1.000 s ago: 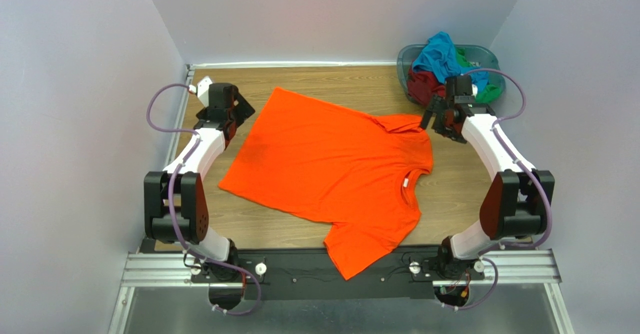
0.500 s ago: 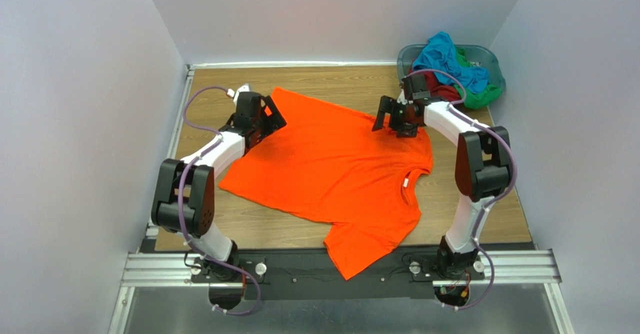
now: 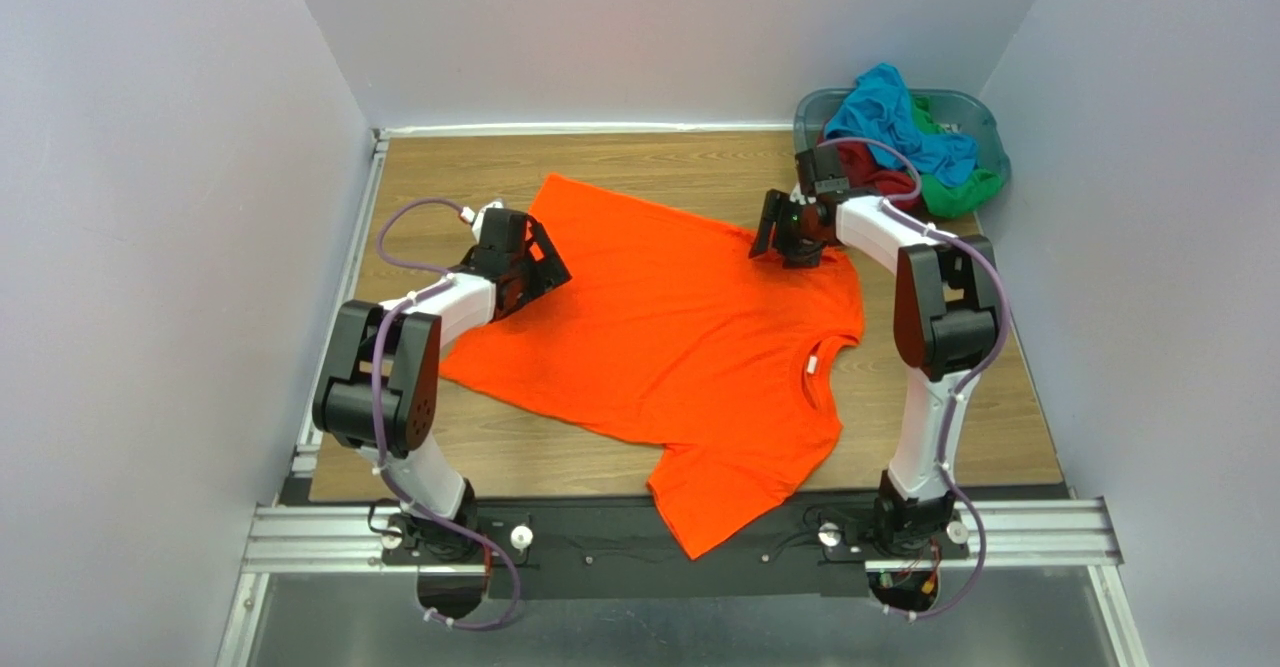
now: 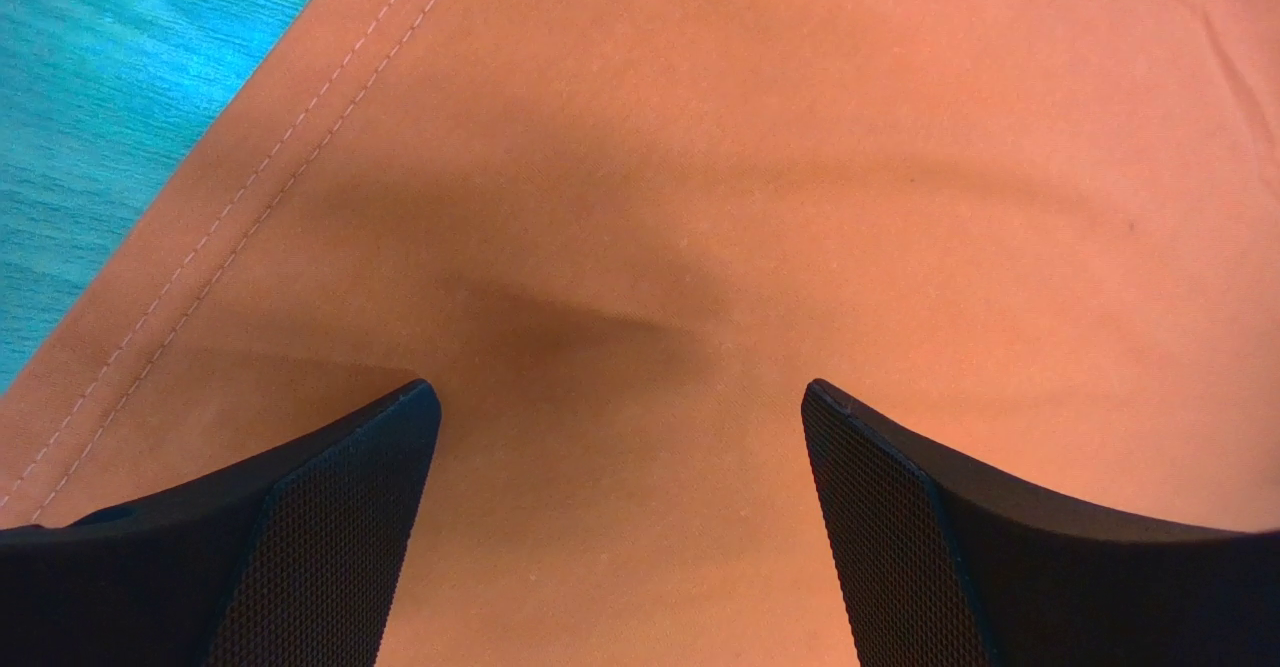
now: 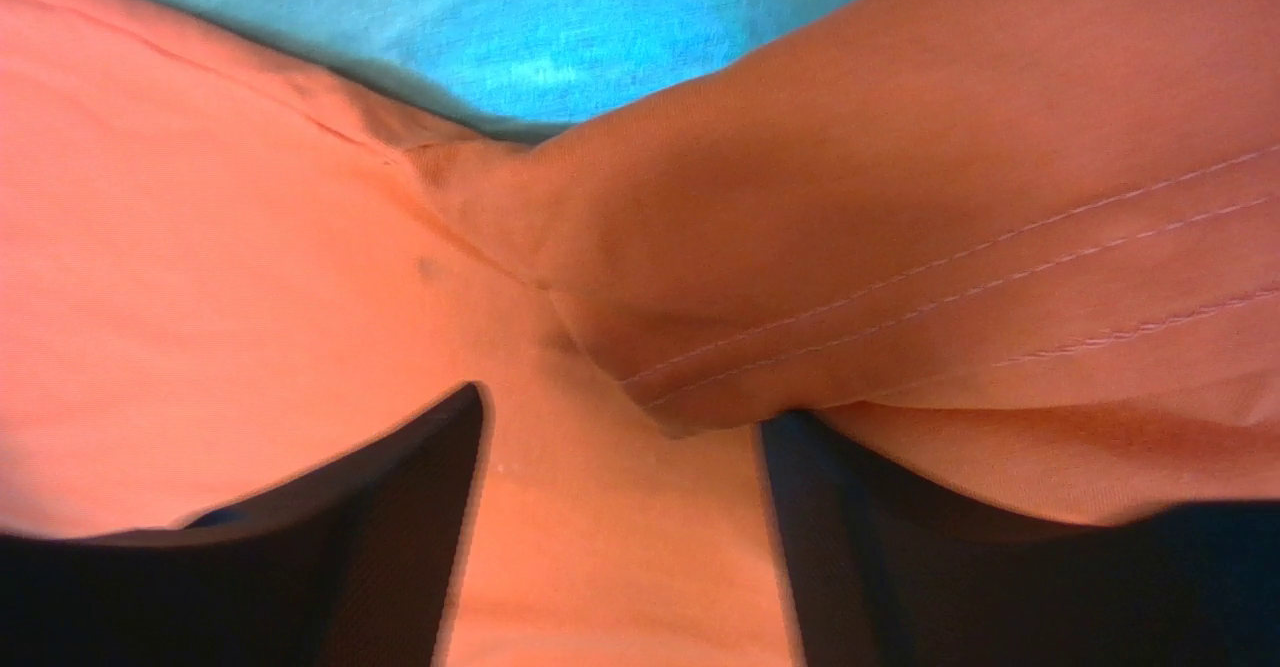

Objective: Fold and stack the t-shirts
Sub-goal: Flatten the tshirt out

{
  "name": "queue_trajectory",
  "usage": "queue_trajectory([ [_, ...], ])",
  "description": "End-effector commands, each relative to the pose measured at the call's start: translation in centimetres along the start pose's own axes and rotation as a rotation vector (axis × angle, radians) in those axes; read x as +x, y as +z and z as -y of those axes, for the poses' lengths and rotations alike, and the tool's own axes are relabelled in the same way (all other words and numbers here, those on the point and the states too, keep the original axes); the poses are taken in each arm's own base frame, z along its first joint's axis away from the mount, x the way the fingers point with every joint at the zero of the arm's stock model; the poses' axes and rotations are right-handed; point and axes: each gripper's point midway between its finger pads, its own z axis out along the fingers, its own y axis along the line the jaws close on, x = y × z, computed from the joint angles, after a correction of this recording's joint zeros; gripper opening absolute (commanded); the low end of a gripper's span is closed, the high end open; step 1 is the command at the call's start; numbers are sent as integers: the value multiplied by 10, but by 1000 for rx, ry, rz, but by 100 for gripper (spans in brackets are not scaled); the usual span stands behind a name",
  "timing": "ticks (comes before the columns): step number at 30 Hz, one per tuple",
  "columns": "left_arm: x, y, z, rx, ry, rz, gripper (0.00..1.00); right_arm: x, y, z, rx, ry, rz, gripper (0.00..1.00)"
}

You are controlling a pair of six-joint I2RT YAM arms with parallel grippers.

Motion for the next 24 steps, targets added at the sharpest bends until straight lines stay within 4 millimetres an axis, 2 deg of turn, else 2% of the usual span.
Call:
queue_trajectory([
  [1,8,4,-16,-62,18,-8,98,-20,9,3,35,10,55,65],
  [5,12,3,-21,-75,20,-12,98,-35,13,6,70,26,93,51],
  [6,12,3,-23,-83,21,-10,98,-38,13,6,78,29,104,42],
  [7,13,2,-25,-89,25,-13,98,-38,18,8,84,34,98,37],
  [8,12,2,-26,-95,25,-10,98,-46,17,3,75,33,114,29],
  [11,14,-1,-30,-113,29,-10,98,-56,19,-4,50,29,127,24],
  [15,12,-4,-32,-117,28,-2,98,-77,21,-13,30,11,166,24],
  [20,12,-8,-35,-121,26,-1,98,-97,43,-24,-14,-70,178,24],
  [22,12,-10,-35,-121,27,-1,98,-111,53,-30,-36,-108,198,27],
  [24,12,-12,-38,-128,25,0,98,-122,54,-35,-51,-152,219,32],
])
